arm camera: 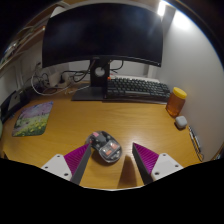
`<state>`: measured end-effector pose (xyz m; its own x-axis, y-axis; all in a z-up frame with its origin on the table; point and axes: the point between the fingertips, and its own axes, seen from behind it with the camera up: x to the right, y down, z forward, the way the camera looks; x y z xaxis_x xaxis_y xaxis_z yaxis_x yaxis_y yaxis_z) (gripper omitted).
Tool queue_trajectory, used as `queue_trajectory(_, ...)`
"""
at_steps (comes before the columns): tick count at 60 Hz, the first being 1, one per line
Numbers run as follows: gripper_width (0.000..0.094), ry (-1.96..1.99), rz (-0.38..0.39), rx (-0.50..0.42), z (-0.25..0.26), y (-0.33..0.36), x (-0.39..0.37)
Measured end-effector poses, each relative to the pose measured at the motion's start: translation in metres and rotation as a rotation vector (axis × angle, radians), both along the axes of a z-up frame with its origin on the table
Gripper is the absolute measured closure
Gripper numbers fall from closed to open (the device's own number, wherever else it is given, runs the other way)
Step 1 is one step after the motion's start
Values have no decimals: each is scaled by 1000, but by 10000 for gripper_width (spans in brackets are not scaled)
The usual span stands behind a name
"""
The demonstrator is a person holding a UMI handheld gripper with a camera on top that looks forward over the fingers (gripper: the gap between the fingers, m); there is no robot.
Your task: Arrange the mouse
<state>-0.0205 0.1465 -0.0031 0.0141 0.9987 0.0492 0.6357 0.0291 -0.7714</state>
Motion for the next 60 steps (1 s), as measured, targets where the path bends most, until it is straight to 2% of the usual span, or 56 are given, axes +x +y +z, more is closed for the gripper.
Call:
queue_trajectory(27,75,-14,-33,-4,-12,14,-48)
queue_trajectory(31,466,-21,-22,-32,-14,4,-48)
queue_trajectory(38,542,-21,-21,39,-12,7,-49)
queue_trajectory(43,608,-35,-46,-6,-9,3,-49)
queue_trajectory(46,613,-28,-63,5,4,4,-51)
queue_trajectory(55,616,41,-17,-20,76,-45,-76)
queue_trajectory(60,616,62,43,-46,114,-100,-93)
